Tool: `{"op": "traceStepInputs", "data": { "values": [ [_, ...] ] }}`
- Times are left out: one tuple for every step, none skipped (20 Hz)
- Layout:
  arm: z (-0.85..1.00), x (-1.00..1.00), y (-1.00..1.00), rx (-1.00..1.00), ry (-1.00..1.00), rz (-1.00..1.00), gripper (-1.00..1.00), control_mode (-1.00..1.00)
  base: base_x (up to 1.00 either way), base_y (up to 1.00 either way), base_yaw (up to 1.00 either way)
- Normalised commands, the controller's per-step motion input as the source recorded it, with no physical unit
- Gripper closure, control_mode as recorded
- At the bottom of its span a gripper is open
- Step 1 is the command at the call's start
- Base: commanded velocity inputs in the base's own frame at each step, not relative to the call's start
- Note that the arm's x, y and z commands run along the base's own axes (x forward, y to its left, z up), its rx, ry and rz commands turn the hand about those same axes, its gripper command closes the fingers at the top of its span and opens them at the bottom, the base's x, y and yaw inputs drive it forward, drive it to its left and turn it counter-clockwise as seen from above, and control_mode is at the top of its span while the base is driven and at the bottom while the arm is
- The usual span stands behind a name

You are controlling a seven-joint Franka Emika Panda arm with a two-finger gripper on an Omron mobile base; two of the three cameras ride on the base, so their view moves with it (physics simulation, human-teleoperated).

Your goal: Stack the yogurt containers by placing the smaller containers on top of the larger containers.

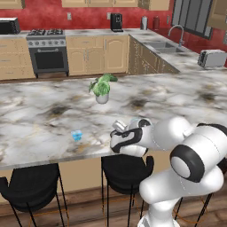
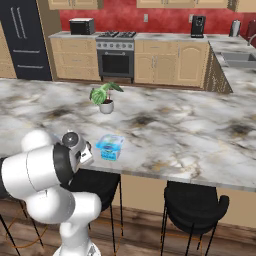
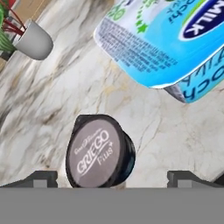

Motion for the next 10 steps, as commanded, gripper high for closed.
{"op": "traceStepInputs", "data": {
  "values": [
    [-0.04, 0.14, 0.0, 0.0, 0.08, 0.0, -1.0, -1.0, 0.0, 0.0, 0.0],
    [-0.09, 0.19, 0.0, 0.0, 0.1, 0.0, -1.0, -1.0, 0.0, 0.0, 0.0],
    [-0.13, 0.24, 0.0, 0.0, 0.12, 0.0, -1.0, -1.0, 0.0, 0.0, 0.0],
    [-0.17, 0.24, 0.0, 0.0, 0.15, 0.0, -1.0, -1.0, 0.0, 0.0, 0.0],
    [-0.21, 0.24, 0.01, 0.0, 0.16, 0.0, -1.0, -1.0, 0.0, 0.0, 0.0],
    [-0.24, 0.22, 0.01, 0.0, 0.18, 0.0, -1.0, -1.0, 0.0, 0.0, 0.0],
    [-0.29, 0.25, 0.06, 0.0, 0.19, 0.0, -1.0, -1.0, 0.0, 0.0, 0.0],
    [-0.27, 0.24, 0.07, 0.0, 0.2, 0.01, -1.0, -1.0, 0.0, 0.0, 0.0],
    [-0.28, 0.23, 0.08, 0.0, 0.18, 0.0, -1.0, -1.0, 0.0, 0.0, 0.0],
    [-0.26, 0.23, 0.08, 0.0, 0.17, 0.0, -1.0, -1.0, 0.0, 0.0, 0.0]
  ]
}}
